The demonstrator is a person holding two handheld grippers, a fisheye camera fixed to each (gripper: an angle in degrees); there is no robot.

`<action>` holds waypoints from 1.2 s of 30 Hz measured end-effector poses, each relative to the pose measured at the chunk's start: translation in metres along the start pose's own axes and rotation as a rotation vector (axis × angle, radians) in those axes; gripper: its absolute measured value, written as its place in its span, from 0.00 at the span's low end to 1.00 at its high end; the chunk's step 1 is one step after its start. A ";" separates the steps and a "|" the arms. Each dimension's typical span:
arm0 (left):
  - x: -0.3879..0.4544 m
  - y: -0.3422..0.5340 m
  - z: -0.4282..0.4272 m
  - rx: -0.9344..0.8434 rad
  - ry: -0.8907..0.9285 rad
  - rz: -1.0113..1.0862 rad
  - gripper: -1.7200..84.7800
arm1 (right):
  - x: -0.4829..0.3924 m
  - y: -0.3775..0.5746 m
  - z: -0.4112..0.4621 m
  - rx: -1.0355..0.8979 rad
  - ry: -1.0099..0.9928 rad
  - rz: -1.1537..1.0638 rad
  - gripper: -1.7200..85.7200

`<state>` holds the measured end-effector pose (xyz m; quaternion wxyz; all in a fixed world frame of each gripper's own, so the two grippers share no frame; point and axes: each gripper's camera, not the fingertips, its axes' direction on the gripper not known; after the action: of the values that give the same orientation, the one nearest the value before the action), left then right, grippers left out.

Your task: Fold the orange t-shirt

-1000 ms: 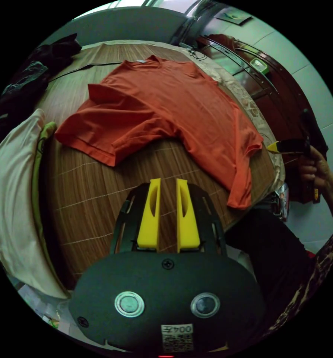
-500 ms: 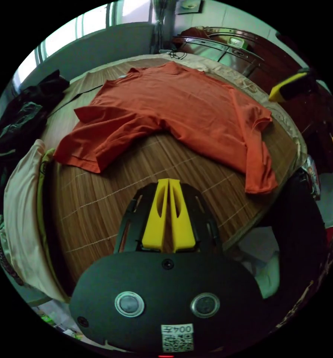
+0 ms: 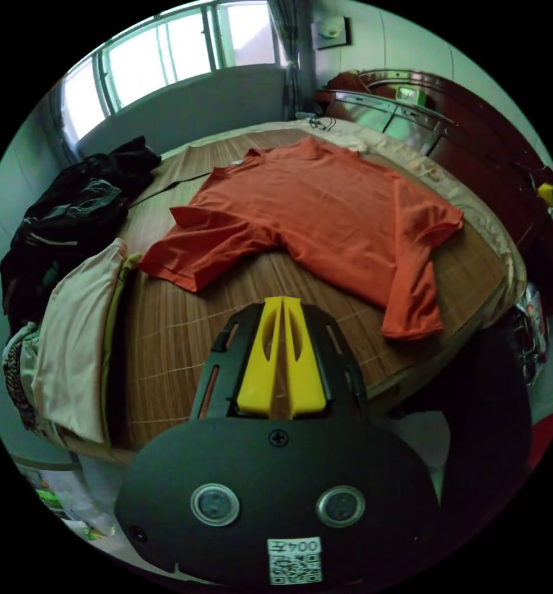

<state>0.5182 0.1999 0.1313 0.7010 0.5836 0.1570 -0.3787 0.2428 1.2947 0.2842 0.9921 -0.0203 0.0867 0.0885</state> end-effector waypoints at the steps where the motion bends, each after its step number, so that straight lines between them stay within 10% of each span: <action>1: 0.001 0.002 -0.011 0.012 0.011 0.007 0.03 | 0.002 0.004 -0.001 0.007 -0.025 0.013 0.01; 9: -0.017 0.016 -0.046 -0.018 0.370 -0.201 0.03 | 0.008 0.029 0.047 -0.054 -0.259 0.149 0.01; 36: -0.069 -0.110 -0.028 -0.182 0.131 0.034 0.03 | 0.011 -0.141 0.163 -0.377 -0.229 -0.058 0.01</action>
<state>0.4003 0.2463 0.0927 0.7456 0.5434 0.2265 -0.3122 0.3065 1.1672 0.4464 0.9762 -0.1977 -0.0453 0.0762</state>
